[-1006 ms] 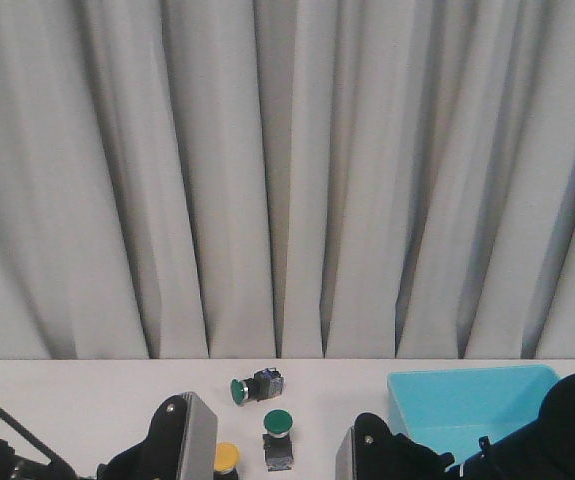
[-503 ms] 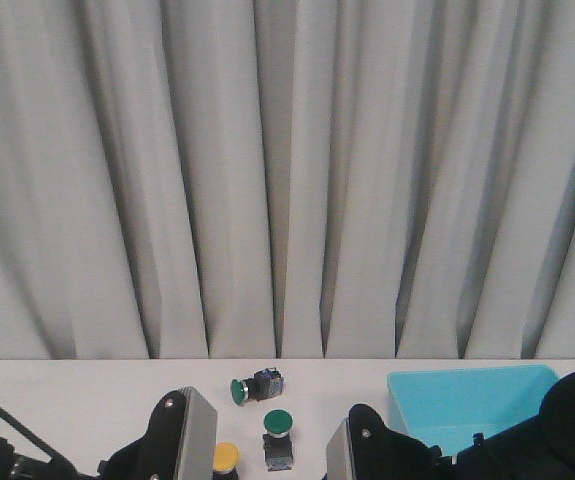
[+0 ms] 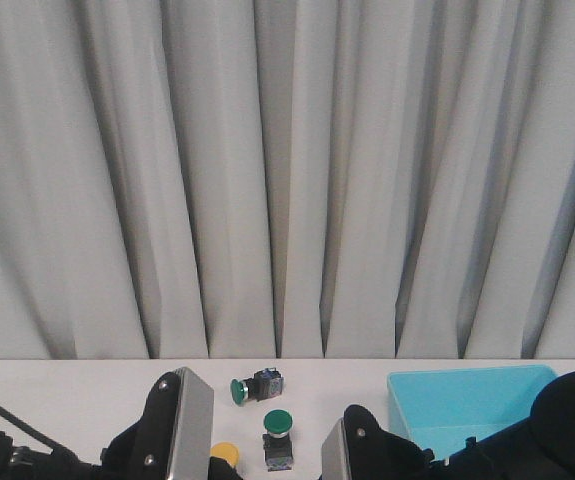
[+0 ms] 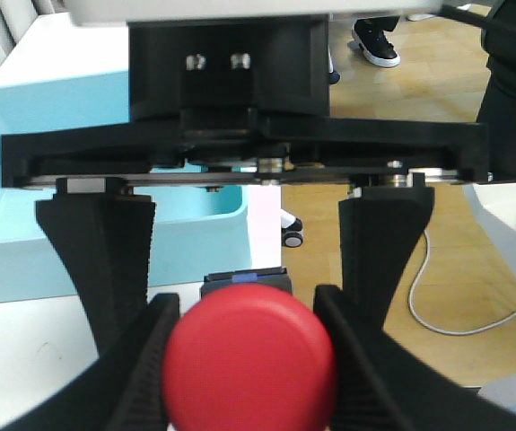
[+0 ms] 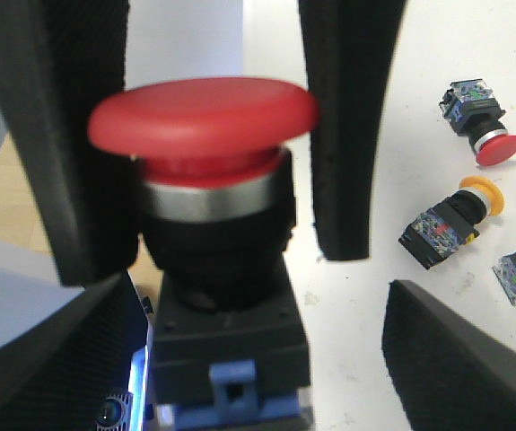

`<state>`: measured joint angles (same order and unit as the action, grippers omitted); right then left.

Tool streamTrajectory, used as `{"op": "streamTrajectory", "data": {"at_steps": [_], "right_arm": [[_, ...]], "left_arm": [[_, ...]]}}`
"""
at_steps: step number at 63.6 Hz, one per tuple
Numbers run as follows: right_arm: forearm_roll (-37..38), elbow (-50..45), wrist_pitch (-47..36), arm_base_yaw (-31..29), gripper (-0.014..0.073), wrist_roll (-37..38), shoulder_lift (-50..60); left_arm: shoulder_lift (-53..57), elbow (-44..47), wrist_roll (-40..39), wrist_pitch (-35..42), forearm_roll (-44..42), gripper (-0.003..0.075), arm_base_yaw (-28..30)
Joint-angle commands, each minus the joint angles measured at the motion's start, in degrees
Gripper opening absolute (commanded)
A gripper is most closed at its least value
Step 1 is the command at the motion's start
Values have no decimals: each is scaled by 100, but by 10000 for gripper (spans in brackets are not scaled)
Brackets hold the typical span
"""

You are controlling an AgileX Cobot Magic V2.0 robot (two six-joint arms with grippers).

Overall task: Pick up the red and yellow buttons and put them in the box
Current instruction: 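Grasp the red button with the right gripper, open the left gripper, then carry the red button with the right gripper over the cyan box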

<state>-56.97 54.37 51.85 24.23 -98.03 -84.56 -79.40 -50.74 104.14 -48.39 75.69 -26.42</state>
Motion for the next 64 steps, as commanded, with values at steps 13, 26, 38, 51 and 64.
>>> {"op": "streamTrajectory", "data": {"at_steps": [13, 26, 38, 51, 64], "right_arm": [[-473, 166, 116, 7, 391, -69, 163], [-469, 166, 202, 7, 232, -114, 163], [-469, 166, 214, 7, 189, -131, 163], [-469, 166, 221, 0, 197, -126, 163], [-90, 166, 148, -12, 199, 6, 256]], "left_arm": [[148, -150, 13, -84, 412, 203, 17], [148, -150, 13, -84, 412, 203, 17], [148, -150, 13, -107, 406, 263, 17], [169, -150, -72, -110, 400, 475, 17], [519, -150, -633, 429, -60, 561, 17]]}}
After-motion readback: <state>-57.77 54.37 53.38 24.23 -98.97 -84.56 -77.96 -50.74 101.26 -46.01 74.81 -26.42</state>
